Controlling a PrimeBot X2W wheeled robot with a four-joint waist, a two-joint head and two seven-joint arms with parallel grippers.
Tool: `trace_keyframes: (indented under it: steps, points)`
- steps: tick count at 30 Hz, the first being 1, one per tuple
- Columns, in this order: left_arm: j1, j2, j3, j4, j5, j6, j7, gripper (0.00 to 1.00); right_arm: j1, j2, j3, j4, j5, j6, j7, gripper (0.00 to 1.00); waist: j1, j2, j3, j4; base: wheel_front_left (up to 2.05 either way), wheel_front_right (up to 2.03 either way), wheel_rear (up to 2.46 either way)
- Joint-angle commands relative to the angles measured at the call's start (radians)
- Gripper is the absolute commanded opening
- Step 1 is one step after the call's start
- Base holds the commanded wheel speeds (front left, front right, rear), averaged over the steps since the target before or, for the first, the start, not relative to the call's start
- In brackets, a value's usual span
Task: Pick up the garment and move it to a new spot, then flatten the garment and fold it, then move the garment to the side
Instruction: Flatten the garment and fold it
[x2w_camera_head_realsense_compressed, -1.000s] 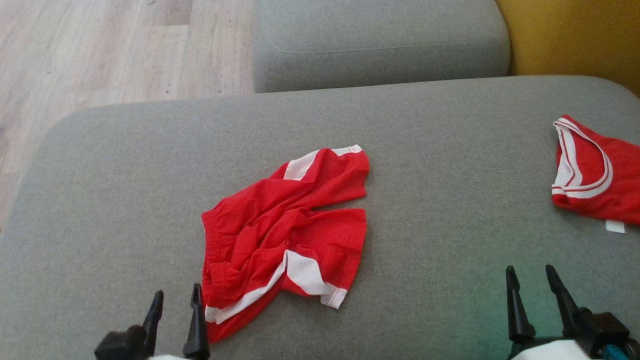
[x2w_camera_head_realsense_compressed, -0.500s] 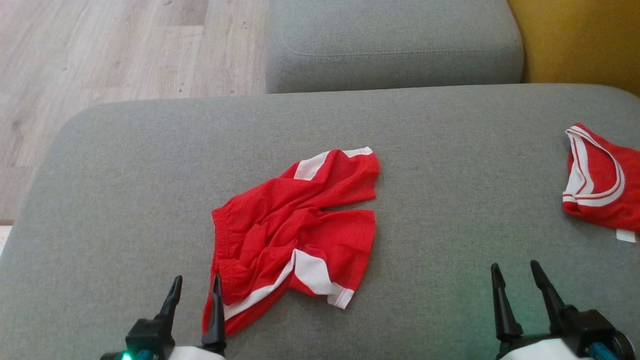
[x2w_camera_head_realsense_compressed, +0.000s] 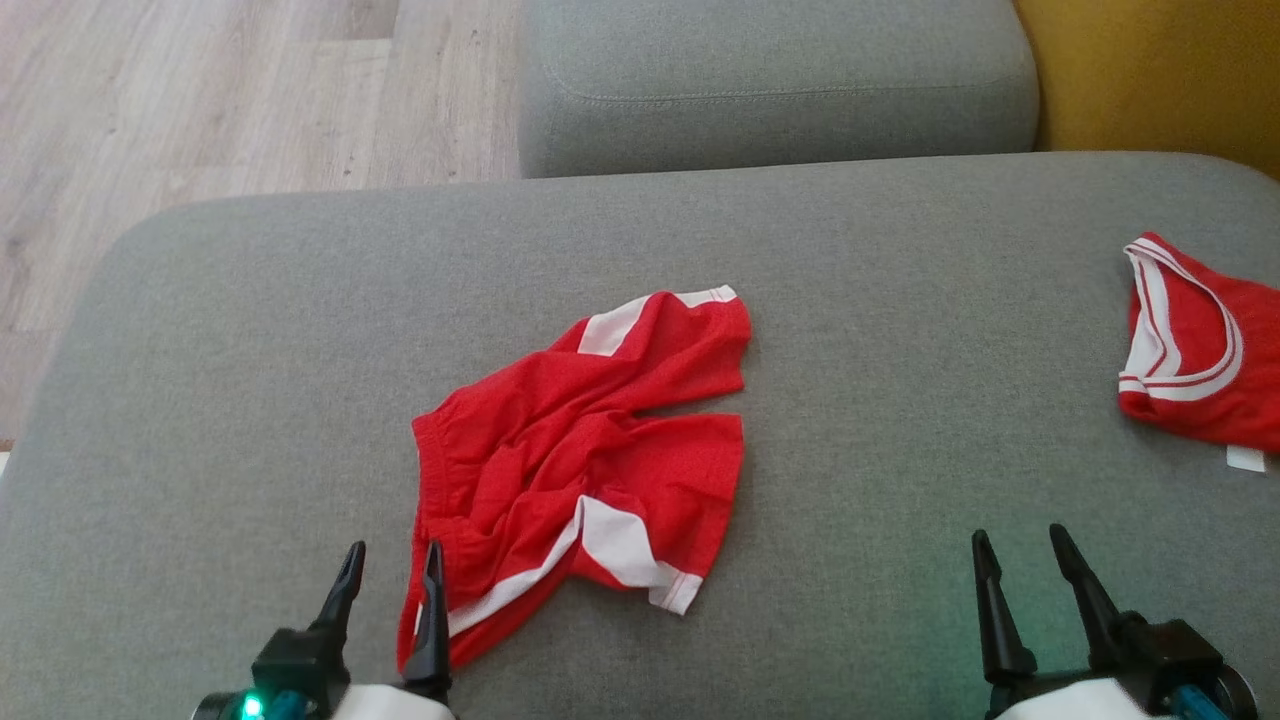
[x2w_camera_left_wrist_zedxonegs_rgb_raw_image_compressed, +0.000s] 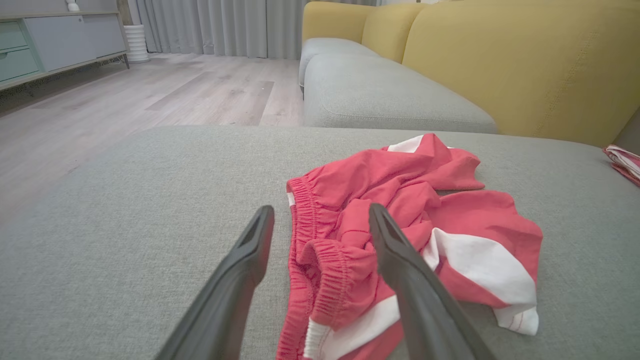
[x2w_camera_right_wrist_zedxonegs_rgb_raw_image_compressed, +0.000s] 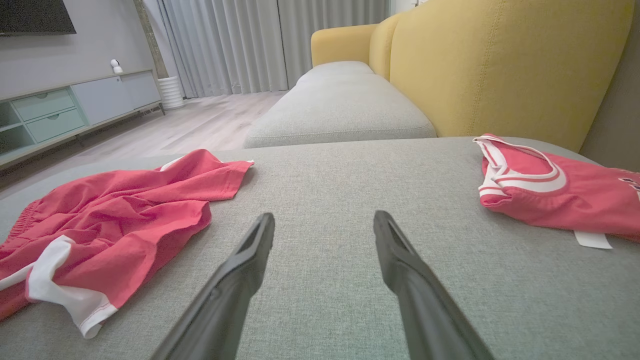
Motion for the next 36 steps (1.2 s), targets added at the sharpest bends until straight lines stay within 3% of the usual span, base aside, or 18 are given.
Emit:
trace_keyframes:
  steps: [1, 6, 9, 12, 18, 23, 36]
  points:
    - [-0.052, -0.008, 0.035, -0.021, 0.012, -0.002, -0.013, 1.00, -0.036, -0.009, 0.021, -0.027, 0.005, 0.007, -0.011, 1.00, 0.0000, 0.0000, 0.002, 0.001, 0.00, 0.00, 0.00]
    - [-0.053, -0.008, 0.030, -0.009, 0.009, -0.001, -0.013, 1.00, -0.044, -0.009, 0.028, -0.026, 0.008, 0.007, -0.011, 1.00, 0.0000, 0.0000, 0.003, 0.005, 0.00, 0.00, 0.00]
    - [-0.047, -0.008, 0.029, 0.015, 0.012, 0.016, -0.013, 1.00, -0.057, -0.009, 0.068, -0.004, 0.074, 0.007, 0.014, 1.00, 0.0000, 0.0000, -0.001, 0.008, 0.00, 0.00, 0.00]
    - [-0.044, -0.005, 0.026, 0.040, 0.016, 0.031, 0.010, 1.00, -0.086, -0.009, 0.160, 0.000, 0.131, 0.007, 0.155, 1.00, 0.0000, 0.0000, -0.003, 0.011, 0.00, 0.00, 0.00]
    - [-0.044, 0.028, 0.005, -0.004, 0.033, 0.035, 0.215, 1.00, -0.144, -0.009, 0.346, -0.060, 0.309, 0.007, 0.490, 1.00, 0.0000, 0.0000, 0.007, 0.024, 0.00, 0.00, 0.00]
    - [-0.056, 0.040, -0.015, -0.071, 0.035, 0.029, 0.356, 1.00, -0.182, -0.009, 0.418, -0.080, 0.372, 0.007, 0.661, 1.00, 0.0000, 0.0000, 0.044, 0.051, 0.00, 0.00, 0.00]
    - [-0.124, 0.038, -0.047, -0.108, 0.019, 0.010, 0.419, 1.00, -0.303, -0.009, 0.415, 0.005, 0.300, 0.007, 0.752, 1.00, 0.0000, 0.0000, 0.156, 0.104, 0.00, 0.00, 0.00]
